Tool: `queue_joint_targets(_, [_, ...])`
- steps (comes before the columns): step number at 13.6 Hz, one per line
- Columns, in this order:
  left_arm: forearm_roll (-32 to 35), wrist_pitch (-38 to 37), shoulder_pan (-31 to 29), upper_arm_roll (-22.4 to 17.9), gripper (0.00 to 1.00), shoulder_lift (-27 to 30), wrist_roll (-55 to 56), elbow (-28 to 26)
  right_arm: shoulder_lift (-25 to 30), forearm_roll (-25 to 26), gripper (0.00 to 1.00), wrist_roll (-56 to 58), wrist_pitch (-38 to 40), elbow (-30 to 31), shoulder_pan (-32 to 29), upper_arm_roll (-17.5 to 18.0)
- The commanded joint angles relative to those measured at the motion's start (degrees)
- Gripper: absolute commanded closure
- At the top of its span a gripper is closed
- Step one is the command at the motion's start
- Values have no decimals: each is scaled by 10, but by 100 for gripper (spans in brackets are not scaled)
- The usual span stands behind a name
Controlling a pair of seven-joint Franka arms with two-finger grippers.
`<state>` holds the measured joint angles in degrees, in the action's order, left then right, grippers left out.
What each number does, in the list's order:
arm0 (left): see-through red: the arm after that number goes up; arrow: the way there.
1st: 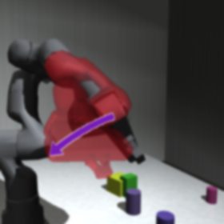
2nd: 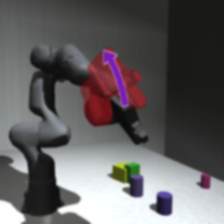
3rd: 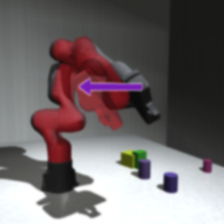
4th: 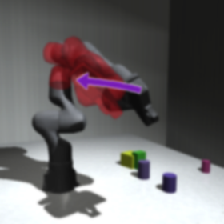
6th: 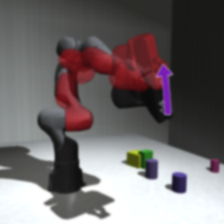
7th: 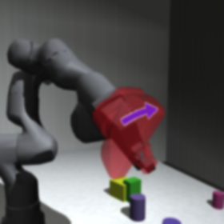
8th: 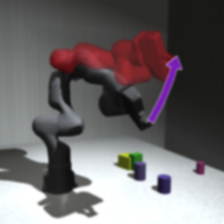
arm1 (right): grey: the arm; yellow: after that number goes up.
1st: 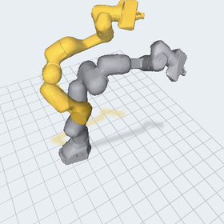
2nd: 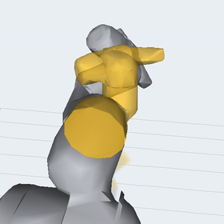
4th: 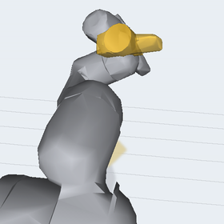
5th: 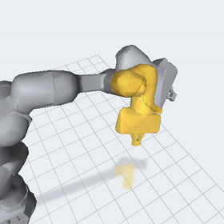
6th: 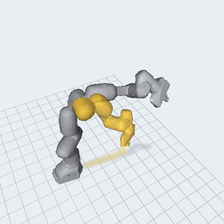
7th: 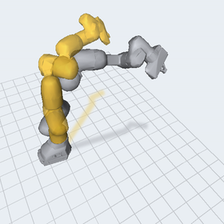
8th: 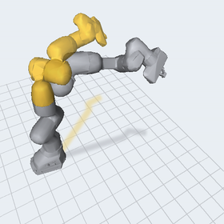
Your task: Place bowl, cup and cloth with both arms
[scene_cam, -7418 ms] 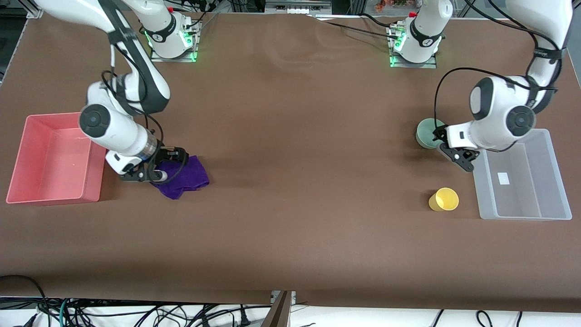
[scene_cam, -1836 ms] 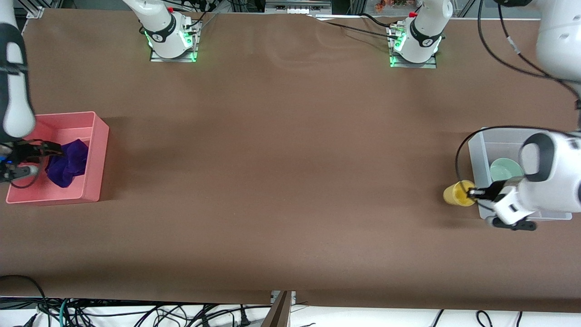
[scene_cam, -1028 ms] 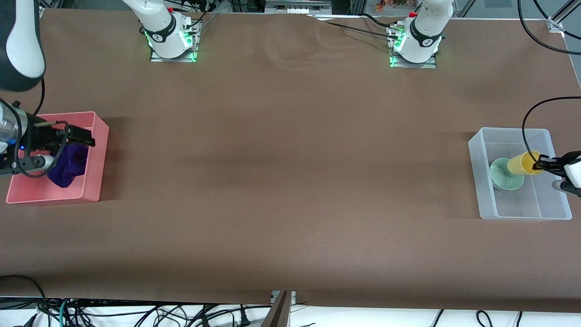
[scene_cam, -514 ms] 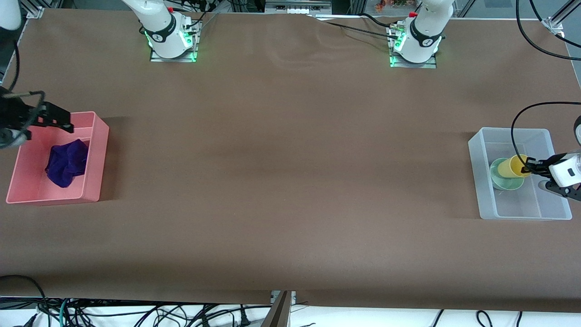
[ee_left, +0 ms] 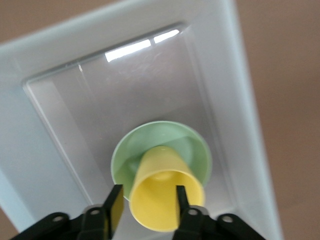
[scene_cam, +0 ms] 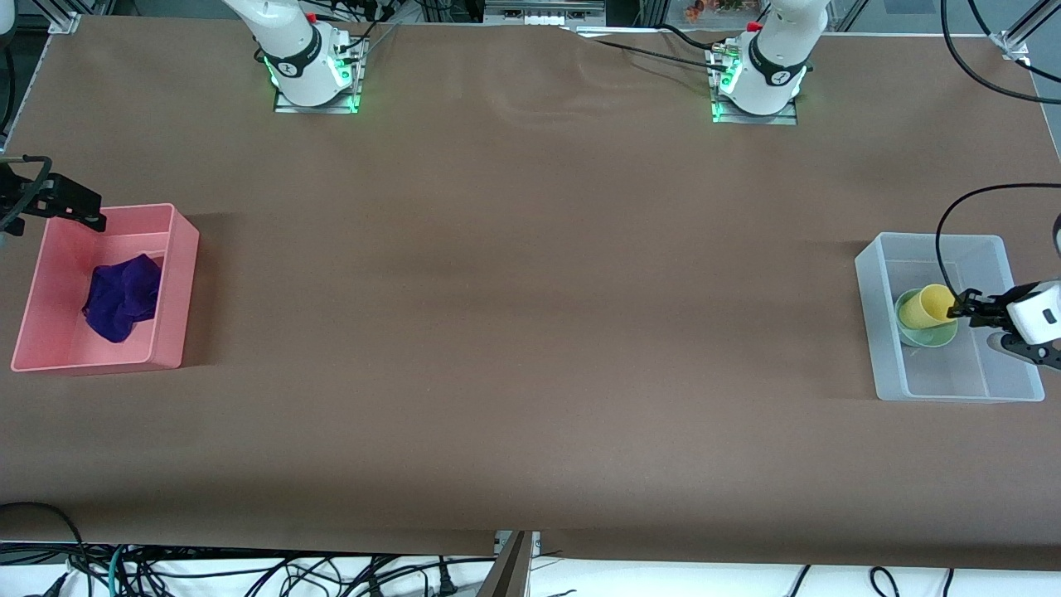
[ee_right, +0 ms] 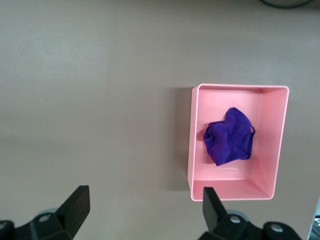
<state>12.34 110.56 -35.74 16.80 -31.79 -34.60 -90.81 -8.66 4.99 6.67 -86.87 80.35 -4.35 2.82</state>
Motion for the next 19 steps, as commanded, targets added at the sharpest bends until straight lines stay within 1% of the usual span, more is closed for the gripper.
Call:
queue_joint_targets(1, [-6,-94,6,56,0,80,72,-4,16,-24,0,-19,7,12,-2,7])
queue_joint_targets(4, [0,-154,6,149,0,131,183,8,10,-22,0,-16,14,10,-1,4])
queue_joint_targets(6, [7,-201,8,212,0,146,258,28,8,-19,0,-12,10,10,0,4])
queue_joint_targets(8, [7,-246,8,255,0,146,301,66,8,-22,0,-11,7,9,-4,2])
queue_joint_targets(9, [6,-253,8,267,0,147,308,80,4,-22,0,-11,7,9,-5,0])
queue_joint_targets(10, [6,-252,16,267,0,161,310,81,4,-20,0,-11,7,9,-5,0])
queue_joint_targets(11, [-1,-254,65,237,0,178,310,77,4,-22,0,-11,7,9,-5,0])
queue_joint_targets(12, [-8,-248,124,159,0,202,308,74,3,-22,0,-11,6,9,-5,0])
queue_joint_targets(13, [-35,-243,169,108,0,217,309,69,4,-22,0,-11,6,8,-4,1])
queue_joint_targets(14, [-64,-242,198,57,0,238,308,55,4,-22,0,-11,6,7,-4,1])
queue_joint_targets(15, [-88,-226,248,-2,0,263,311,22,4,-22,0,-11,7,7,-4,1])
queue_joint_targets(16, [-106,-188,279,-51,0,290,311,-20,4,-22,0,-11,8,6,-4,1])
queue_joint_targets(18, [-119,-101,325,-111,0,341,311,-116,3,-22,0,-11,6,6,-4,1])
queue_joint_targets(19, [-119,-77,343,-129,0,354,311,-143,3,-22,0,-12,6,5,-4,1])
